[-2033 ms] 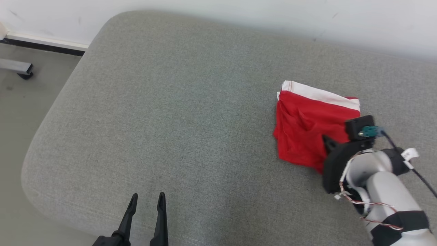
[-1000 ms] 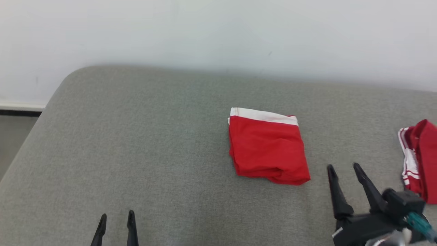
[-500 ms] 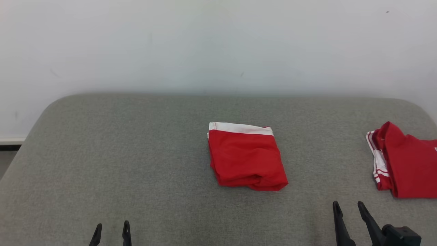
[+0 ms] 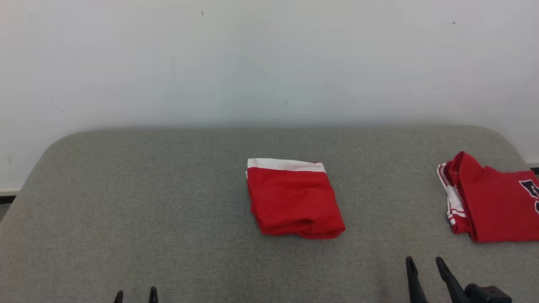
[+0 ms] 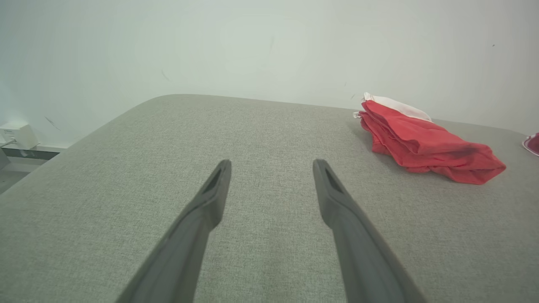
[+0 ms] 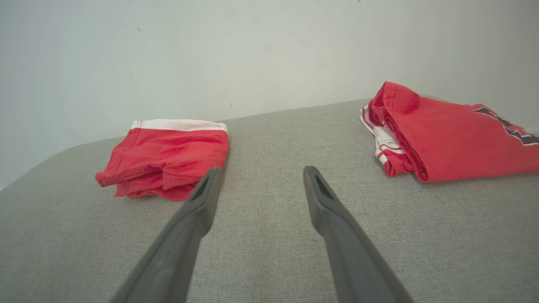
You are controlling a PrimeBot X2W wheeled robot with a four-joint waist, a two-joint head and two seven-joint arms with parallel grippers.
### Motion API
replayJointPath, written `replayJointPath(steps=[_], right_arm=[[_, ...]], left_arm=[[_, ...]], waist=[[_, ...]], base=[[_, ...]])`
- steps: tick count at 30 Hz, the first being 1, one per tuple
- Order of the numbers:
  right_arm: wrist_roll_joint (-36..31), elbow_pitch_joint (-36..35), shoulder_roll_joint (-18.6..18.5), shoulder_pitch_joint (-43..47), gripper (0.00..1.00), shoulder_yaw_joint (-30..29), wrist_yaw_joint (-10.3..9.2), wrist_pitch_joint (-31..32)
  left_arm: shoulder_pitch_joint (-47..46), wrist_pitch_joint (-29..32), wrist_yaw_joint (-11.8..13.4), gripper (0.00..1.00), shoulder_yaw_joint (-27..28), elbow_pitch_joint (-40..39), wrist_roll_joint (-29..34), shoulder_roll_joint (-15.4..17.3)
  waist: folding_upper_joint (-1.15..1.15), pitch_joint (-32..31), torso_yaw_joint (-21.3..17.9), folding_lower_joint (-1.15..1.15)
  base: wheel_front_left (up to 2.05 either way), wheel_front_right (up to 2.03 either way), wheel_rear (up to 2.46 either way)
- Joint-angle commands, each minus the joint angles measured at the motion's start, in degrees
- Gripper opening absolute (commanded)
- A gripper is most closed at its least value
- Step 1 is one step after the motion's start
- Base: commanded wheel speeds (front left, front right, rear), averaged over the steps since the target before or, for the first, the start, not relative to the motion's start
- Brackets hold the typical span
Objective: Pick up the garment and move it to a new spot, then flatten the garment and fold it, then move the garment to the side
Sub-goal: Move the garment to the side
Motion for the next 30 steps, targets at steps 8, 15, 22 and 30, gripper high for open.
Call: replayJointPath(steps=[8, 15, 22, 30], right_arm=[[0.7, 0.8, 0.1, -0.5, 1.00, 0.8, -0.14, -0.6], [0.5, 0.9, 0.1, -1.3, 1.00, 1.4, -0.14, -0.2], [4.7, 1.0, -1.9, -8.3, 1.00, 5.4, -0.14, 10.2], [10.1, 9.7, -2.8, -26.8, 1.00, 5.1, -0.13, 37.6]], left_arm=[[0.9, -0.1, 0.3, 1.00, -0.2, -0.2, 0.2, -0.1], [0.7, -0.1, 0.9, 1.00, -0.7, -0.8, -0.5, -0.1], [1.1, -0.1, 1.9, 1.00, -1.1, -1.7, -1.5, -0.1], [-1.1, -0.1, 1.8, 1.00, -1.9, -1.6, -2.0, -0.1]], waist=[[0.00, 0.4, 0.2, 0.00], [0.00, 1.1, 0.2, 0.00], [0.00, 2.8, -0.1, 0.00], [0.00, 7.1, 2.5, 0.00]], base=[[0.00, 0.00, 0.00], [0.00, 0.00, 0.00], [0.00, 0.00, 0.00], [0.00, 0.00, 0.00]])
